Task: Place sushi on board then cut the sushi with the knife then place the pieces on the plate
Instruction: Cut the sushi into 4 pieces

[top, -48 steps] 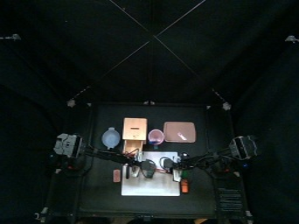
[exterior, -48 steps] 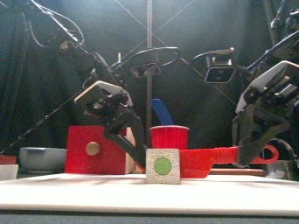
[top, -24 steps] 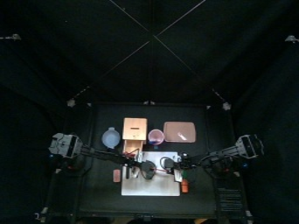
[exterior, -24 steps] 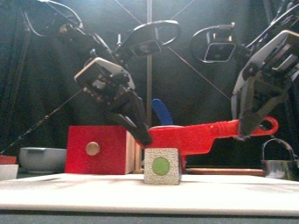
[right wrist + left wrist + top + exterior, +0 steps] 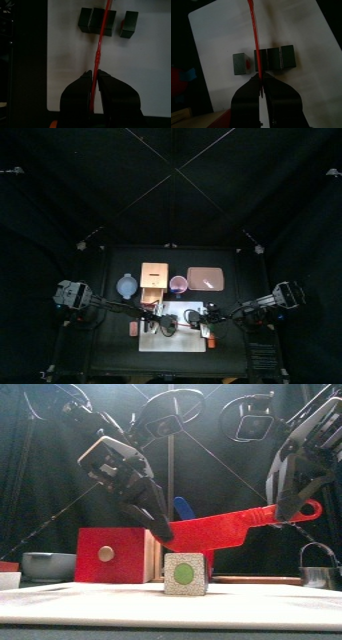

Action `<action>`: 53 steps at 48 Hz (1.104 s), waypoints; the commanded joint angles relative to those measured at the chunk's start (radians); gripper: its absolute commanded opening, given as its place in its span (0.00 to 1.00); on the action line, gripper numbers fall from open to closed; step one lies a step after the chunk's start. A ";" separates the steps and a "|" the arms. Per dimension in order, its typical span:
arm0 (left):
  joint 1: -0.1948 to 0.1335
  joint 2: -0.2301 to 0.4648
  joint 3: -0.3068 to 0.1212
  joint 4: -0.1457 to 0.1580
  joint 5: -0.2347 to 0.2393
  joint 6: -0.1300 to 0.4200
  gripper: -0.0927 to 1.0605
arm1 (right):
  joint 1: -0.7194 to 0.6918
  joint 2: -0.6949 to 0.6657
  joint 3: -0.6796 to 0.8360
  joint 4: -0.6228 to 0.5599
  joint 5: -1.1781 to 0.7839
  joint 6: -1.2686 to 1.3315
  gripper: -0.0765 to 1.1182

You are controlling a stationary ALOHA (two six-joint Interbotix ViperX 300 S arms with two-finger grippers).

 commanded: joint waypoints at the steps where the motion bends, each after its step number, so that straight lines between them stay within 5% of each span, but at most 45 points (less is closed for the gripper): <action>1: 0.014 -0.017 -0.017 0.005 -0.003 0.002 0.40 | 0.031 -0.002 -0.043 0.006 -0.008 -0.006 0.45; 53: 0.002 -0.014 0.002 0.003 0.044 0.000 0.40 | 0.029 0.077 -0.084 -0.002 -0.009 -0.006 0.45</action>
